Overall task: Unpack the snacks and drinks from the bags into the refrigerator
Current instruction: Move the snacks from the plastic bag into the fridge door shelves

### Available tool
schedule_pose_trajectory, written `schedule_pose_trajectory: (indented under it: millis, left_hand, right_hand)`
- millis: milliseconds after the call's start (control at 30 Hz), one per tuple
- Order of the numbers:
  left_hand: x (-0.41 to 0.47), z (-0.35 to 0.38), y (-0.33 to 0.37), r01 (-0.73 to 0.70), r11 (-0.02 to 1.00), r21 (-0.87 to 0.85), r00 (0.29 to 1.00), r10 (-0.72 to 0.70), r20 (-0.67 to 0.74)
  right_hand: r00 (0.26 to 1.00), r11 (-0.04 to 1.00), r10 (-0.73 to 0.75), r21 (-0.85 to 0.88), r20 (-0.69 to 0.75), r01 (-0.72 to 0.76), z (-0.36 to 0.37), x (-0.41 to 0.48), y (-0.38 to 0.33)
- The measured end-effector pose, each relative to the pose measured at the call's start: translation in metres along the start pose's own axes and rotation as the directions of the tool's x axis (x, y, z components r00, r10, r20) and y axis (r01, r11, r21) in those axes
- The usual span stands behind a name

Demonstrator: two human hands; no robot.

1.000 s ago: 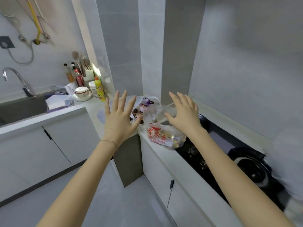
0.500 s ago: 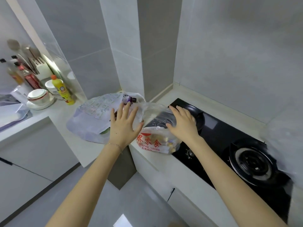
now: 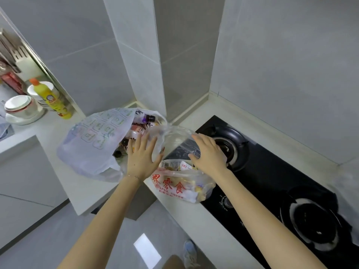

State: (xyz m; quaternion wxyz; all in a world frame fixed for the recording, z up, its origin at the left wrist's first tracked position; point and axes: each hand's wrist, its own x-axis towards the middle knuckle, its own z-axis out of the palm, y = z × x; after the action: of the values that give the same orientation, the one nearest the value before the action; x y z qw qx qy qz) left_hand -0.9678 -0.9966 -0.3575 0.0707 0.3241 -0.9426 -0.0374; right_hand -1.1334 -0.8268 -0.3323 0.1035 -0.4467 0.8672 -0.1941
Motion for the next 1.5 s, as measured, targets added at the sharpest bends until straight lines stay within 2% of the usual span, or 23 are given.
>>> schedule_pose_trajectory:
  millis: [100,300,500,700,800,933,1133,1267,1367,1500]
  left_hand:
    - [0.012,0.012,-0.007,0.022,1.0,0.005,0.998,-0.022,0.062]
    - [0.041,0.037,-0.01,-0.05,0.999,0.012,0.978,0.047,0.202]
    - [0.063,0.053,-0.023,-0.182,0.983,0.018,0.952,0.172,0.252]
    - [0.082,0.069,-0.037,-0.451,0.888,0.093,0.846,0.392,0.361]
    - [0.087,0.077,-0.045,-0.474,0.861,0.183,0.839,0.379,0.39]
    - [0.091,0.081,-0.059,-0.396,0.894,0.208,0.879,0.303,0.368]
    - [0.093,0.087,-0.073,-0.416,0.879,0.235,0.897,0.355,0.262]
    - [0.093,0.087,-0.075,-0.405,0.886,0.223,0.91,0.369,0.189]
    - [0.092,0.086,-0.075,-0.404,0.89,0.211,0.91,0.368,0.189]
    - [0.093,0.085,-0.076,-0.396,0.896,0.201,0.913,0.36,0.193]
  right_hand:
    - [1.0,1.0,-0.001,0.023,0.025,0.001,0.012,0.014,0.003]
    - [0.996,0.999,0.039,0.035,0.083,-0.042,0.04,0.028,0.007]
    - [0.985,0.994,0.097,0.034,0.144,-0.103,0.073,0.046,-0.009]
    - [0.967,0.988,0.132,0.046,0.219,-0.146,0.104,0.071,-0.02]
    - [0.954,0.987,0.134,0.046,0.269,-0.152,0.119,0.084,-0.029]
    - [0.943,0.985,0.145,0.048,0.298,-0.166,0.137,0.101,-0.044]
    - [0.926,0.969,0.192,0.085,0.324,-0.231,0.164,0.12,-0.057]
    - [0.904,0.953,0.267,0.045,0.333,-0.298,0.179,0.127,-0.057]
    - [0.901,0.948,0.311,-0.031,0.302,-0.317,0.187,0.13,-0.057]
    - [0.911,0.935,0.345,0.0,0.226,-0.354,0.191,0.13,-0.059]
